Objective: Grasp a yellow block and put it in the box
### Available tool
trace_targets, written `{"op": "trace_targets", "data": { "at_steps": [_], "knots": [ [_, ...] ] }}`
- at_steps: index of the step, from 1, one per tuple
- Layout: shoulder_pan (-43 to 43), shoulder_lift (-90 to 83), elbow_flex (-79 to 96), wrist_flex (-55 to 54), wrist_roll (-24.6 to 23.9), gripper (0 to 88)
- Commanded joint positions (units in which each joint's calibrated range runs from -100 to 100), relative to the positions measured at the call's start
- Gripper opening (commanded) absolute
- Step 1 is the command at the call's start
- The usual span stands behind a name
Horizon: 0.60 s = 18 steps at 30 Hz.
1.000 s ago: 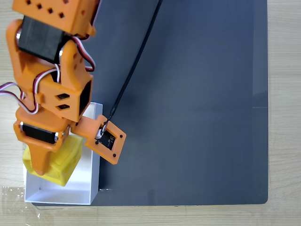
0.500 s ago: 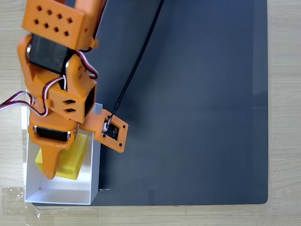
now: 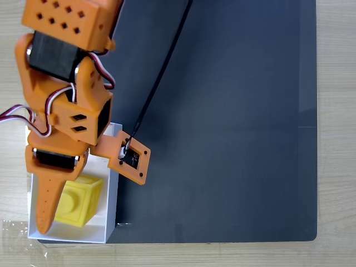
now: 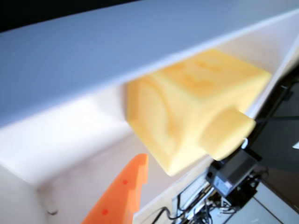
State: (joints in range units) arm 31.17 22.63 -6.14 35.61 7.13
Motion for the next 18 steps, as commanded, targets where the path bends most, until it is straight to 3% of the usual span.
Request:
{"op": "trace_targets", "data": {
  "at_steps": [1,5,12,18],
  "knots": [
    [-0.87,-7.12,-2.77,-0.01,-0.52,45.4],
    [-1.54,-14.83,-2.95,5.75,-4.61,37.2],
    [-5.5,-32.71,-2.68,24.51,-12.38,0.7],
    [-11.31,-50.51,4.74,39.08,-14.53,2.7]
  ]
}}
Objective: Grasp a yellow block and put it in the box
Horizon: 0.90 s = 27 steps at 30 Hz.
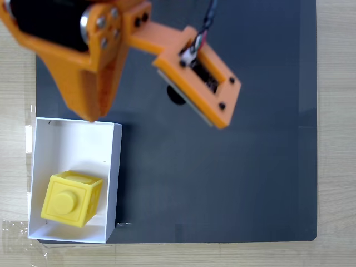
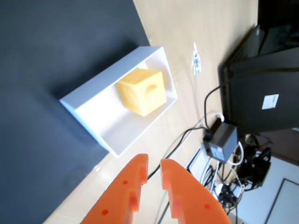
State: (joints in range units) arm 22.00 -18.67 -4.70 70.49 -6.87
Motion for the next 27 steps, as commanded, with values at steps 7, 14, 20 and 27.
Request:
{"op": "trace_targets", "data": {
  "at_steps": [7,14,20,27],
  "knots": [
    [-7.01,-29.64,35.23,0.98,-0.32,3.4],
    [-9.96,-51.08,72.49,-12.72,-0.11,3.6],
    [-9.54,-67.52,91.85,-12.02,6.34,3.6],
    [-9.96,-78.11,97.91,-5.04,7.08,2.9]
  ]
}}
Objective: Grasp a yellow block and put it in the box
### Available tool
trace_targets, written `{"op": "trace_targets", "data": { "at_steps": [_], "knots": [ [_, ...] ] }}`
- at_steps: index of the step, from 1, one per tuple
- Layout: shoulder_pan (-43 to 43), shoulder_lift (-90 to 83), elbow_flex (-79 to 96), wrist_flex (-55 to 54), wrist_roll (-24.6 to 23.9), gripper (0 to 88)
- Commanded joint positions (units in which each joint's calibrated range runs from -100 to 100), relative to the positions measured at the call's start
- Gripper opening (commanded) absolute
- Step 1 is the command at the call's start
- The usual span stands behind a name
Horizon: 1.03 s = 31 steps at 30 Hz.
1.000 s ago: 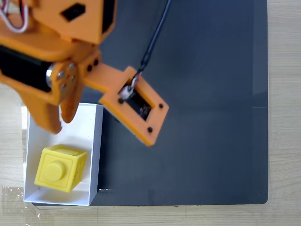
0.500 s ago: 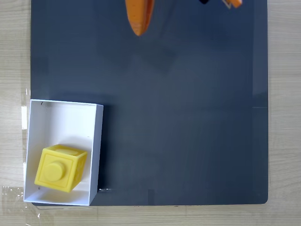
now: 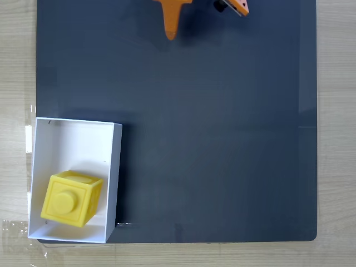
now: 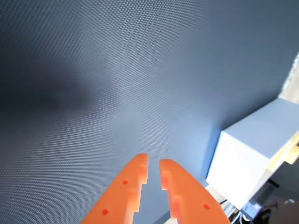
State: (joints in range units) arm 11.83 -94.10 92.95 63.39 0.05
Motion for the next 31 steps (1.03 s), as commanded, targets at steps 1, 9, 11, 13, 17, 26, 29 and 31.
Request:
{"op": "trace_targets", "data": {
  "at_steps": [1,9,11,13,17,26,29,31],
  "knots": [
    [0.21,-3.61,0.26,3.19,0.05,2.9],
    [0.63,-4.97,-1.0,9.73,-0.11,2.9],
    [0.63,-4.97,-1.0,9.73,-0.11,2.9],
    [0.29,-4.97,-1.0,9.73,0.1,2.9],
    [0.21,-4.97,-1.0,9.73,0.1,2.9],
    [0.29,-4.97,-1.0,9.73,0.1,2.9],
    [0.71,-4.97,-1.0,9.73,-0.11,2.9],
    [0.71,-4.88,-1.0,9.73,-0.11,2.9]
  ]
}}
